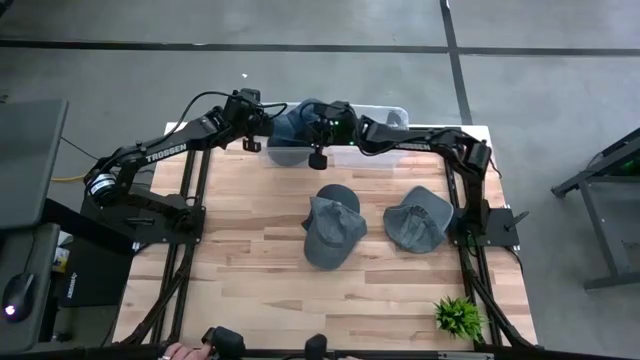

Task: Pick and place caps into container
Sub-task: Put the blue cap into the left transparent container

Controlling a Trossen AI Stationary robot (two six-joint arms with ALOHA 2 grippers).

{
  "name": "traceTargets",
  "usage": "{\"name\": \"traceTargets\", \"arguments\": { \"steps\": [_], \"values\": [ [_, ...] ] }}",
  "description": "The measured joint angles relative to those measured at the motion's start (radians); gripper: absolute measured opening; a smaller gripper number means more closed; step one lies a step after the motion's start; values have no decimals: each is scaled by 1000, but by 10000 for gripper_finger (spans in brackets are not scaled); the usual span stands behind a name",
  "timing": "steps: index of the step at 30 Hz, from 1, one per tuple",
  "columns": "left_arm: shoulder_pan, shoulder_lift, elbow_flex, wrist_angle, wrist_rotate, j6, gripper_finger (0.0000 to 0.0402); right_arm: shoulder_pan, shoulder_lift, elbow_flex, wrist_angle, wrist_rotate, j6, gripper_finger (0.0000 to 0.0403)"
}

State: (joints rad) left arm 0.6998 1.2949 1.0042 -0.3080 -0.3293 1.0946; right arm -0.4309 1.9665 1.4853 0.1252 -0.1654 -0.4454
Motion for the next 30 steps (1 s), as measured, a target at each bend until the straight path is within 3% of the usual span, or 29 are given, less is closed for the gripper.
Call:
{"name": "traceTargets", "arguments": {
  "steps": [13, 24, 30],
  "values": [
    [-21, 1, 8, 14, 3, -34, 38, 0, 31, 1, 8, 0, 4, 0],
    [-70, -5, 48, -10, -41, -28, 151, 0, 31, 0, -19, 0, 4, 0],
    [-104, -18, 49, -5, -133, -18, 195, 0, 31, 0, -21, 1, 4, 0]
  ]
}}
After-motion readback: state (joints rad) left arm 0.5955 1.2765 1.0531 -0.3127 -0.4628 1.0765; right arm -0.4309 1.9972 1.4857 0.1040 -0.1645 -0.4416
